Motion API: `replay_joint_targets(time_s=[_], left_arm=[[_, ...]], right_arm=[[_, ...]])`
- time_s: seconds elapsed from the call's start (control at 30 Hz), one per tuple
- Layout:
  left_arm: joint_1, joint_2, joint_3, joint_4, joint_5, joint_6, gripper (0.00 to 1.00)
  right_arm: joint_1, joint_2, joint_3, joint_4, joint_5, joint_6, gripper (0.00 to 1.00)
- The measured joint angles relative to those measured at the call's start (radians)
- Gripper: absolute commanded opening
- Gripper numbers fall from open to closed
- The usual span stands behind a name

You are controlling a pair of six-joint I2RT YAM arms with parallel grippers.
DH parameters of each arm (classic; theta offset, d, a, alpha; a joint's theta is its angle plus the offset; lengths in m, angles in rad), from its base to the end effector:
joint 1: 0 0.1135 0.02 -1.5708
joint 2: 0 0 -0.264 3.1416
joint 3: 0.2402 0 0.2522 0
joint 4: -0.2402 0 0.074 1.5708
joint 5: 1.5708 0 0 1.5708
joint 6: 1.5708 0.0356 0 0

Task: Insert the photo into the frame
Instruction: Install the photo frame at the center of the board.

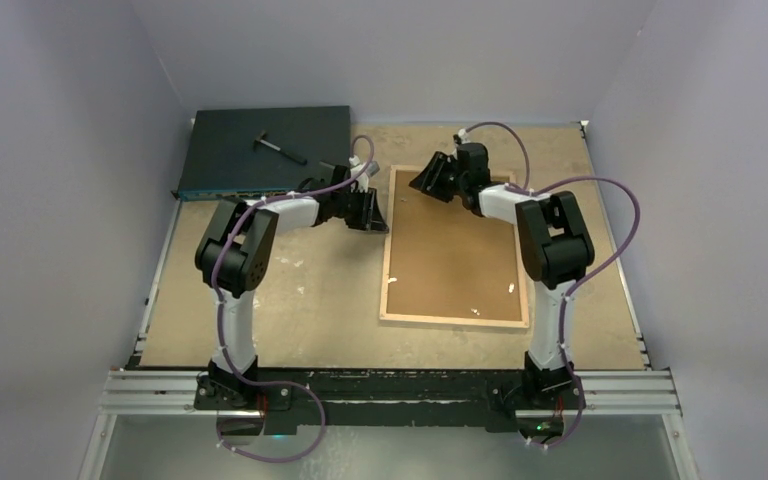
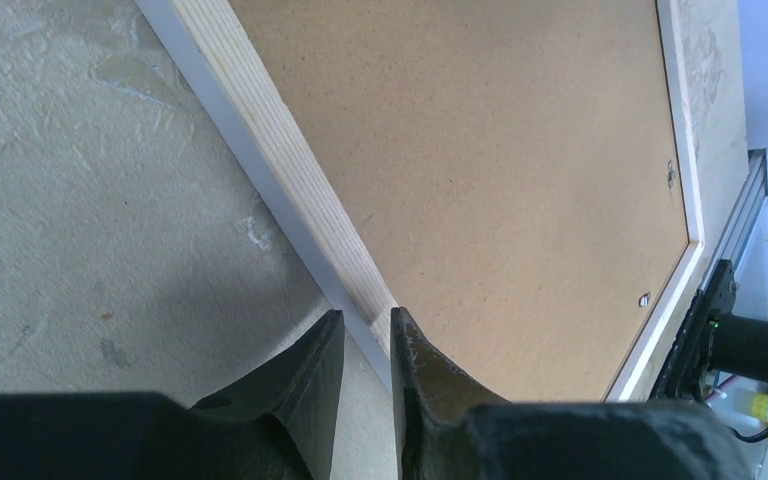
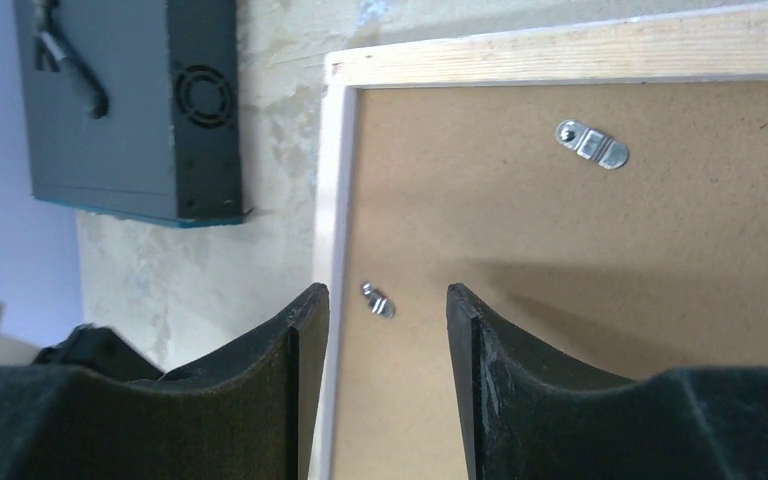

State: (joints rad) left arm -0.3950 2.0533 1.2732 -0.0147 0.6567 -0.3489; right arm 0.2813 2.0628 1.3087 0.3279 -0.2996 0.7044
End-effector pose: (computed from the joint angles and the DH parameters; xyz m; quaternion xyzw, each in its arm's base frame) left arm 0.3889 -0.1857 0.1448 0.1422 0.8732 -0.4083 0.2251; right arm 0.4416 0.1385 0.1776 0.0955 0.8297 0.3639 0.4124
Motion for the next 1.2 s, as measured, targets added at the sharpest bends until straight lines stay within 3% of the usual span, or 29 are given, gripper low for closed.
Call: replay_joint_targets(time_s=[0.63, 1.2], left_arm=[[0.0, 0.008, -0.011, 0.006, -0.002, 0.0, 0.15], [0.0, 0.008, -0.012, 0.006, 0.002, 0.0, 0.12]], right_arm=[[0.043, 0.144, 0.126, 0.009, -0.042, -0.015, 0.42], [0.077, 0.118, 0.074, 0.025, -0.059, -0.026, 0.39]])
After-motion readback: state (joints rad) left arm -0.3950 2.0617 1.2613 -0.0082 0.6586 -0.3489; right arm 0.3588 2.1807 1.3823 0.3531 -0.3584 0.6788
